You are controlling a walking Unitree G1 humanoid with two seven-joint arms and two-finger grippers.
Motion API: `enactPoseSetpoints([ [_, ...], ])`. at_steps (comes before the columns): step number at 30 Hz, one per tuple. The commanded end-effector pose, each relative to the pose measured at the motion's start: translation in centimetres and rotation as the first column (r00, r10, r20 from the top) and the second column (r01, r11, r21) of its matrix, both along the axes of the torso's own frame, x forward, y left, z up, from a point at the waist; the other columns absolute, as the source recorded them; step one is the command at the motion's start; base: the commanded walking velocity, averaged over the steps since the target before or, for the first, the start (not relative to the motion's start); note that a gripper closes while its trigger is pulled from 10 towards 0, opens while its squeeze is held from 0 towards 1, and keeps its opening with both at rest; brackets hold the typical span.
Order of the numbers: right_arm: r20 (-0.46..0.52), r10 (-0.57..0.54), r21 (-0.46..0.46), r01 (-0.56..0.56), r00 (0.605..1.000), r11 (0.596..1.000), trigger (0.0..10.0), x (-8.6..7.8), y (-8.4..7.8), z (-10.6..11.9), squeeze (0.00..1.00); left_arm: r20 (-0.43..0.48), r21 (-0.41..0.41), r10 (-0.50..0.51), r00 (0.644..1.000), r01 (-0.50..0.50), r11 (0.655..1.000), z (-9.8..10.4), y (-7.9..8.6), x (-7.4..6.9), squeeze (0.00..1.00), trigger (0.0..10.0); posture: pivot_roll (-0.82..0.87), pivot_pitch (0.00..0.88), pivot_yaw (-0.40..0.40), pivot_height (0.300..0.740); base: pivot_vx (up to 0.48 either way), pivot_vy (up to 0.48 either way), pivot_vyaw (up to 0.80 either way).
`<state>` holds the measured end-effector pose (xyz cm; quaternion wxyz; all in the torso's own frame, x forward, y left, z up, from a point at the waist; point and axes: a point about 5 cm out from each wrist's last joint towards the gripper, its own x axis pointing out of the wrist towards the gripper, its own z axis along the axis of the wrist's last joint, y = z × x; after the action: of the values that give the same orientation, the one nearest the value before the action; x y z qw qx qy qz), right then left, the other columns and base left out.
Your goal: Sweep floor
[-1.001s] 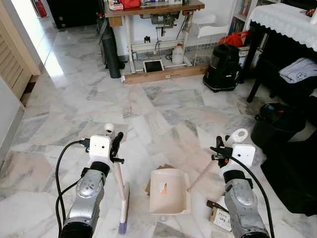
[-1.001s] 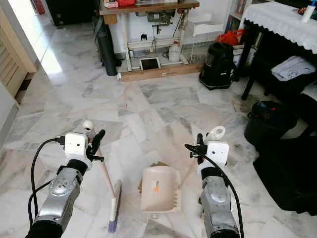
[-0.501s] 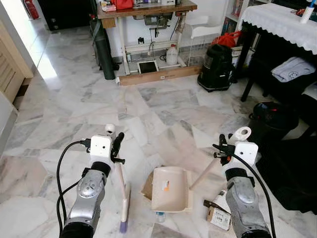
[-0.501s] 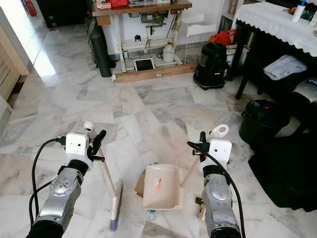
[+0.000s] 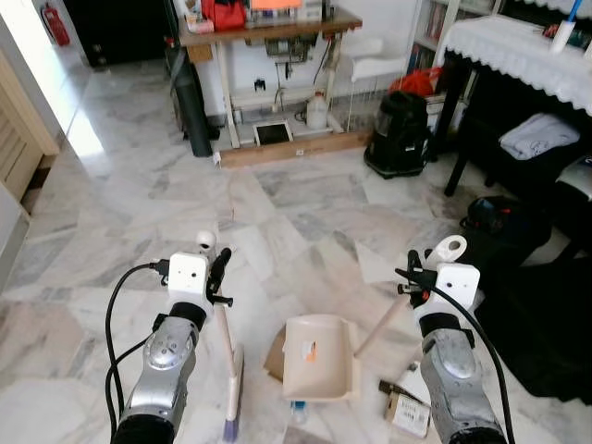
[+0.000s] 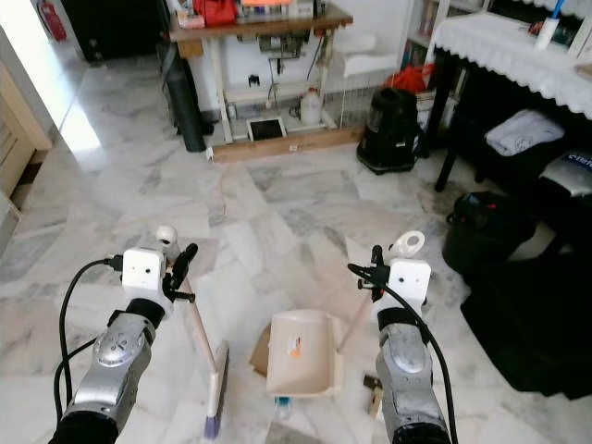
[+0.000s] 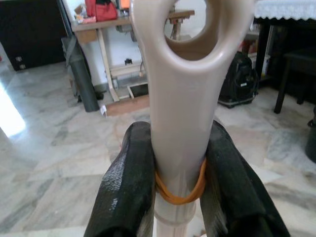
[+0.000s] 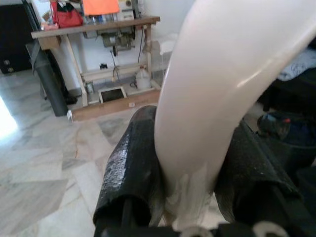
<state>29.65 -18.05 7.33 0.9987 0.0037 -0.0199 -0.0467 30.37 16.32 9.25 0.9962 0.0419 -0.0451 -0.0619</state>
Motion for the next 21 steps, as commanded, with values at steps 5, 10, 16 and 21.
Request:
enactPoseSetpoints([
  [5, 0.057, -0.016, -0.006, 0.016, 0.998, 1.0, 10.0, 0.5, -0.1, 1.2, 0.0, 0.057, 0.019, -0.006, 0.998, 0.005, 1.0, 1.4, 0.0, 0.4, 0.0, 10.0, 0.09, 0.0, 0.033, 0.74, 0.133, 0.0, 0.0],
  [10, 0.035, -0.028, -0.046, 0.03, 0.999, 0.999, 10.0, 0.4, -0.4, 0.9, 0.0, 0.053, 0.025, -0.002, 0.999, 0.0, 1.0, 1.3, 0.1, 0.4, 0.0, 10.0, 0.09, 0.0, 0.032, 0.74, 0.0, 0.0, 0.0],
  [16, -0.087, -0.166, -0.175, 0.149, 0.982, 0.973, 10.0, 0.3, -2.3, -0.6, 0.0, 0.034, 0.094, 0.006, 0.999, -0.009, 0.996, 0.9, 0.2, 0.4, 0.0, 10.0, 0.09, 0.0, 0.032, 0.74, 0.0, 0.0, 0.0],
  [21, -0.092, -0.284, -0.285, 0.248, 0.954, 0.926, 10.0, 0.0, -4.1, -0.7, 0.0, 0.021, 0.093, 0.006, 1.0, -0.008, 0.996, 0.7, 0.3, 0.4, 0.0, 10.0, 0.09, 0.0, 0.033, 0.74, 0.0, 0.0, 0.0],
])
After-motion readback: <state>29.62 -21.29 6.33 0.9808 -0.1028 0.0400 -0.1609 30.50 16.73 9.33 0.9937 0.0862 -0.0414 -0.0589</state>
